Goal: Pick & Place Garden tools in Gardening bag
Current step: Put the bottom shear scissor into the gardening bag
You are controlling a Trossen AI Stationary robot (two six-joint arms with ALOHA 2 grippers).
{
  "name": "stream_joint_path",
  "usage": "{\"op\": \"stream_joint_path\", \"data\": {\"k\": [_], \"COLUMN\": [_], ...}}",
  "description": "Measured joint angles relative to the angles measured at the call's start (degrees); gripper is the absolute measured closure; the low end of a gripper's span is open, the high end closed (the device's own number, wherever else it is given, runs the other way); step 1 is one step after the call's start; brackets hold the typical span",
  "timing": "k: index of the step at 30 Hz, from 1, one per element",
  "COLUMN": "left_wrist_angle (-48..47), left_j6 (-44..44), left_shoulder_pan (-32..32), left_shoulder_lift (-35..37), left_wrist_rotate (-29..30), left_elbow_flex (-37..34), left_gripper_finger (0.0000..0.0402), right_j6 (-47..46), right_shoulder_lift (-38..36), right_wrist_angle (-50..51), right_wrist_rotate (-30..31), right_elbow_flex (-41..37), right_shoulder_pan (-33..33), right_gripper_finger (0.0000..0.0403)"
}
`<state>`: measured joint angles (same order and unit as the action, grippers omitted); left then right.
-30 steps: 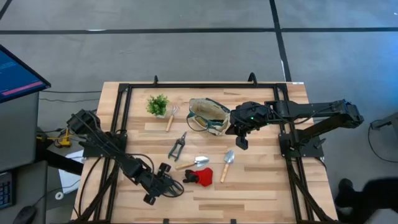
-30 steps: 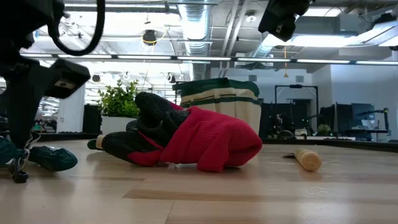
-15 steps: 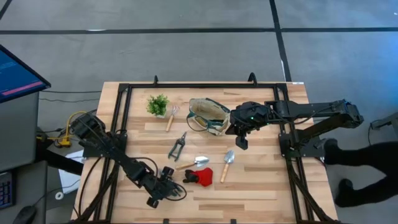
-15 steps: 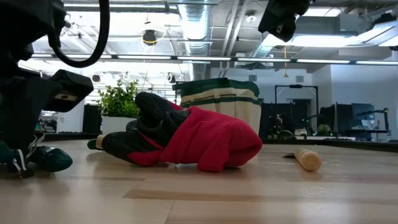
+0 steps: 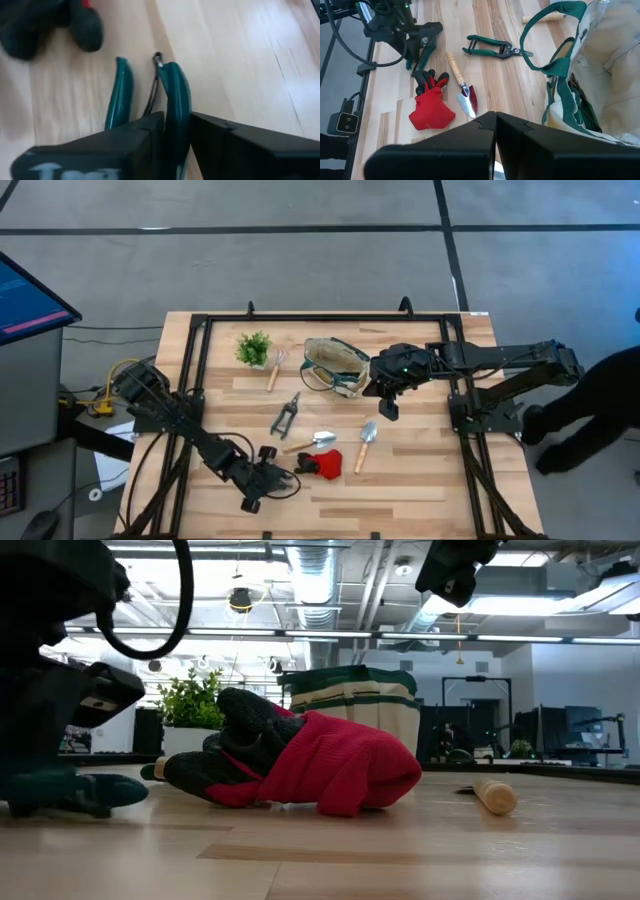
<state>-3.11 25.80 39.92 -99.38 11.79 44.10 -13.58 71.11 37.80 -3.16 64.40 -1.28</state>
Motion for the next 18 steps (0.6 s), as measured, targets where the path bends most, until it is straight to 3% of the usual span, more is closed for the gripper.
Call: {"op": "stream_joint_path", "data": {"k": [3,7,18], "left_wrist_angle": [-1.2,-1.8,-3.3], "left_j6": [5.8,6.5,10.4], "left_shoulder_pan": [0.0,0.0,-2.5], "left_shoulder_lift": [1.4,4.7,19.6], "left_wrist_rotate": [0.5,1.2,1.3], "left_elbow_flex": [-0.2,-0.3,-0.2], "left_gripper_finger": [0.034,0.0355,0.035], "right_j6": [0.0,0.0,0.0], "right_shoulder_lift": [0.0,0.0,0.0], "right_wrist_angle": [0.0,0.0,0.0], "right_wrist_rotate": [0.0,0.0,0.0], "right_elbow_flex": [0.0,0.0,0.0], "right_shoulder_pan": [0.0,0.0,-0.1], "right_gripper_finger": [0.0403,0.0403,0.0403]}}
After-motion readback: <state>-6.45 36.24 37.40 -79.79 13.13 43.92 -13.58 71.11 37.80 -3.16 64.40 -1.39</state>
